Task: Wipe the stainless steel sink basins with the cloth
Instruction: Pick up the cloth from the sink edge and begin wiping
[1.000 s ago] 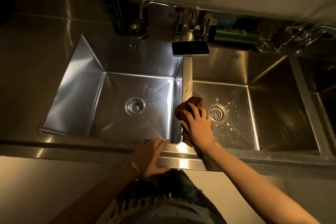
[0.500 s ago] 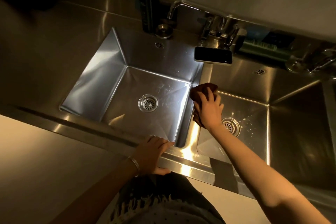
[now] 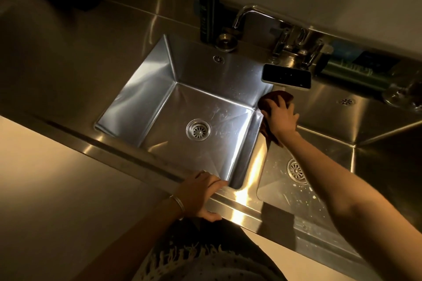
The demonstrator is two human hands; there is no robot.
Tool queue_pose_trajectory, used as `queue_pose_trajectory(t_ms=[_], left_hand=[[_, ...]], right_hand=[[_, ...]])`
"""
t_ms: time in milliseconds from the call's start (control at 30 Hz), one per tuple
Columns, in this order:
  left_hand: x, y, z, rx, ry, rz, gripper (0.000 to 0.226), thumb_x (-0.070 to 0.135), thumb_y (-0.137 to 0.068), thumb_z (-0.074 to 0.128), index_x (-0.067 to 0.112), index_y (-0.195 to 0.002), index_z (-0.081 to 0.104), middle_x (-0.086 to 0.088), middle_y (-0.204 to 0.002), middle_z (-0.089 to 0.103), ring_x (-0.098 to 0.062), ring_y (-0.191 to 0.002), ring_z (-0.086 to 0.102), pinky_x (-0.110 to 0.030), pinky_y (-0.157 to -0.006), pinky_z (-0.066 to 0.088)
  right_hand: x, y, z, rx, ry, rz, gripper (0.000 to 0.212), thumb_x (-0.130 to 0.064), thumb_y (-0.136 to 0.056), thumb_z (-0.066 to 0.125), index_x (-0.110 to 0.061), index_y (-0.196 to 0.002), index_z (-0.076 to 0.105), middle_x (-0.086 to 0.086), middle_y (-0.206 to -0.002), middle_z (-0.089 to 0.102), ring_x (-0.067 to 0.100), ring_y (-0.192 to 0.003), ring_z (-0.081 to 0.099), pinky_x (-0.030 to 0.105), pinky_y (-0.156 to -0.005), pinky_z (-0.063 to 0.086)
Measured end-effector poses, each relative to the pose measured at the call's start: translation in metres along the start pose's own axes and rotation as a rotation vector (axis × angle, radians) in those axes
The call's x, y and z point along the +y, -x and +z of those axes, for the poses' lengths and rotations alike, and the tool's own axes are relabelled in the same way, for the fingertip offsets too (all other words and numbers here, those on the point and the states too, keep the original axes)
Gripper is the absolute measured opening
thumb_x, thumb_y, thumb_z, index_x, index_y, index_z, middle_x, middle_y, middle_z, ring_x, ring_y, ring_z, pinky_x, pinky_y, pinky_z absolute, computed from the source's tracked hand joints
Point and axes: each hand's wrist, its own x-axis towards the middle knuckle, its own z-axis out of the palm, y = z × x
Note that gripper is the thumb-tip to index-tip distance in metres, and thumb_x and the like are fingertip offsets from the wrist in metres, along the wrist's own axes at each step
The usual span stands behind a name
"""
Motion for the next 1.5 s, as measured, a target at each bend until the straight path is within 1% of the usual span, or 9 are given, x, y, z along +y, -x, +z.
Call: queue_pose_trajectory(t_ms=[233,600,733,900,1033,1133,1300,1400,1500], left_hand=[[-0.001,0.001,0.003,-0.02,0.022,-0.018,0.089,0.075,-0.065,0.054,0.02,-0.134,0.046,0.004,-0.122,0.056,-0.014,-0.105,0.056,-0.029,-0.097,0.042],[-0.002,-0.001,0.001,-0.044,0.092,-0.003,0.086,0.073,-0.067,0.054,0.02,-0.134,0.044,0.0,-0.122,0.056,-0.017,-0.108,0.054,-0.031,-0.096,0.04],[-0.005,0.0,-0.002,-0.058,0.07,0.019,0.092,0.075,-0.069,0.052,0.015,-0.138,0.039,-0.001,-0.124,0.057,-0.017,-0.108,0.056,-0.033,-0.097,0.04],[-0.02,0.007,-0.008,-0.053,0.048,0.06,0.089,0.073,-0.072,0.051,0.014,-0.137,0.043,0.0,-0.121,0.061,-0.017,-0.107,0.06,-0.034,-0.098,0.04],[-0.039,0.015,-0.02,-0.049,-0.061,0.121,0.083,0.073,-0.068,0.059,0.016,-0.129,0.052,0.003,-0.117,0.063,-0.014,-0.102,0.062,-0.031,-0.091,0.046],[-0.059,0.022,-0.028,-0.201,-0.05,0.083,0.087,0.073,-0.076,0.046,0.022,-0.144,0.027,0.005,-0.141,0.042,-0.014,-0.125,0.042,-0.031,-0.104,0.029],[-0.086,0.036,-0.038,-0.246,-0.028,0.043,0.087,0.071,-0.078,0.048,0.026,-0.146,0.017,0.007,-0.147,0.031,-0.012,-0.131,0.032,-0.033,-0.109,0.023],[-0.102,0.048,-0.044,-0.223,0.001,0.035,0.087,0.069,-0.077,0.051,0.026,-0.146,0.018,0.006,-0.147,0.033,-0.011,-0.132,0.032,-0.033,-0.11,0.024],[-0.124,0.063,-0.055,-0.197,0.051,0.012,0.088,0.069,-0.075,0.053,0.023,-0.145,0.023,0.004,-0.145,0.035,-0.013,-0.132,0.034,-0.034,-0.11,0.023]], right_hand=[[0.002,0.073,0.022,0.039,0.013,-0.071,0.04,-0.03,-0.098,0.043,-0.027,-0.139,0.042,0.006,-0.153,0.027,0.042,-0.13,0.027,0.058,-0.098,0.033],[-0.005,0.049,0.01,0.015,0.04,-0.028,0.041,-0.03,-0.099,0.04,-0.027,-0.14,0.04,0.006,-0.154,0.025,0.042,-0.133,0.023,0.058,-0.102,0.033],[-0.006,0.091,0.016,0.022,0.051,-0.08,0.043,-0.033,-0.097,0.044,-0.029,-0.14,0.04,0.004,-0.154,0.026,0.039,-0.13,0.028,0.052,-0.098,0.037],[-0.011,0.176,0.033,0.003,0.028,-0.126,0.042,-0.038,-0.094,0.051,-0.032,-0.135,0.047,0.001,-0.15,0.035,0.032,-0.12,0.039,0.045,-0.094,0.041],[-0.012,0.204,0.031,-0.046,0.129,-0.193,0.041,-0.044,-0.092,0.051,-0.032,-0.131,0.053,0.003,-0.142,0.045,0.03,-0.115,0.046,0.043,-0.089,0.041],[-0.004,0.208,0.019,-0.129,0.135,-0.195,0.043,-0.048,-0.092,0.05,-0.03,-0.131,0.053,0.003,-0.137,0.047,0.029,-0.117,0.045,0.041,-0.092,0.039],[-0.026,0.243,0.022,-0.014,0.1,-0.189,0.041,-0.031,-0.077,0.075,-0.024,-0.117,0.064,0.01,-0.113,0.062,0.035,-0.096,0.059,0.046,-0.072,0.044],[-0.062,0.247,0.033,0.052,0.108,-0.232,0.05,-0.025,-0.068,0.083,-0.025,-0.115,0.065,0.008,-0.109,0.064,0.034,-0.097,0.062,0.049,-0.072,0.047],[-0.113,0.235,0.042,0.075,0.122,-0.367,0.049,-0.029,-0.067,0.083,-0.028,-0.113,0.066,0.005,-0.107,0.066,0.028,-0.092,0.064,0.044,-0.071,0.049]])
